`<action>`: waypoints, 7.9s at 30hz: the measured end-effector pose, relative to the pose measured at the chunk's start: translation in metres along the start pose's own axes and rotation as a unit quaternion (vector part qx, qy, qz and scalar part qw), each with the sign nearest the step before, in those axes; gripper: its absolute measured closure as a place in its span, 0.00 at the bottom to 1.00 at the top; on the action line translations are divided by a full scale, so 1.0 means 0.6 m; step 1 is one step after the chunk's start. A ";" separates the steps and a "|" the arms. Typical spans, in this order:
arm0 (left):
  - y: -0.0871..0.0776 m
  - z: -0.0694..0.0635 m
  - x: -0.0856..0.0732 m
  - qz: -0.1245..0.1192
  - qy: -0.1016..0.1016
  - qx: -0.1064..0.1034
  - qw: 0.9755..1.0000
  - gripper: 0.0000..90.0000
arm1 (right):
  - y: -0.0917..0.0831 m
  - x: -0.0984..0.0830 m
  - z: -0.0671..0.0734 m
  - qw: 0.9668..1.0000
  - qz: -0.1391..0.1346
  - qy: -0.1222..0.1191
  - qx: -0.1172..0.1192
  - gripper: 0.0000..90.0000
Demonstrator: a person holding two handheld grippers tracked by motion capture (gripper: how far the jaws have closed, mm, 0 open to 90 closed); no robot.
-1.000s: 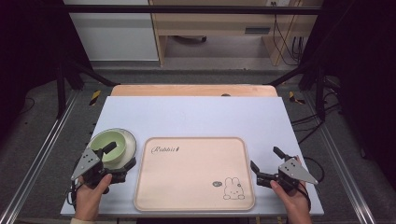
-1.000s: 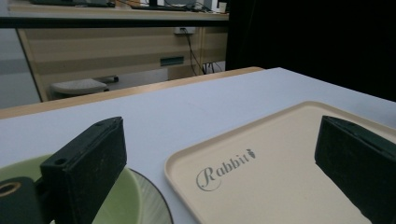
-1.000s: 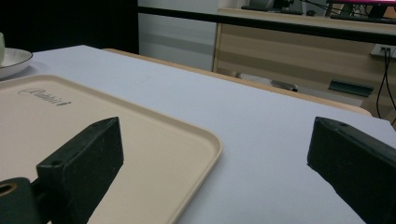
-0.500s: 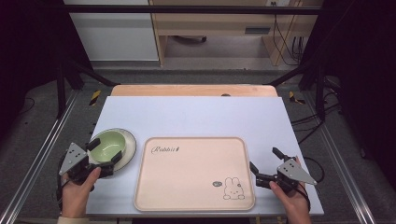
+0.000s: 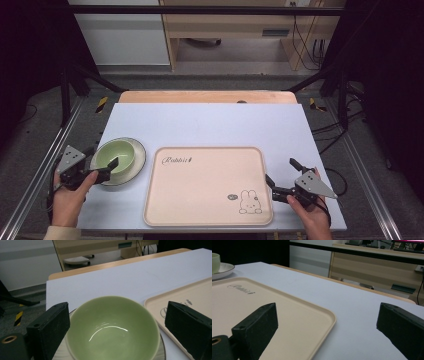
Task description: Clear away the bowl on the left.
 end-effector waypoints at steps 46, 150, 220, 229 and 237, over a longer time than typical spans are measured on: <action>0.047 0.071 0.016 0.171 -0.003 0.033 0.985 0.20 | 0.006 -0.007 0.003 1.000 0.017 -0.005 -0.001 0.05; 0.125 -0.099 0.086 0.235 -0.049 -0.097 0.966 0.92 | 0.005 -0.002 0.001 1.000 0.010 -0.009 0.010 0.03; 0.227 -0.313 0.061 0.266 -0.016 -0.194 0.944 0.92 | -0.007 0.008 -0.008 1.000 -0.008 -0.005 0.003 0.04; 0.229 -0.333 0.046 0.276 -0.004 -0.201 0.940 0.92 | -0.006 0.006 -0.007 1.000 -0.005 -0.003 0.003 0.04; 0.232 -0.344 0.040 0.284 0.004 -0.205 0.937 0.92 | -0.006 0.006 -0.006 1.000 -0.005 -0.005 0.004 0.04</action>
Point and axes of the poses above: each handheld gripper's, and its own axes: y roughly forward along the jaws, x roughly out of its top, z roughly to its left, the point moved 8 cm from there along y, roughly forward along the jaws, and after that the axes turned 3 degrees about -y, right-handed, at the moved point
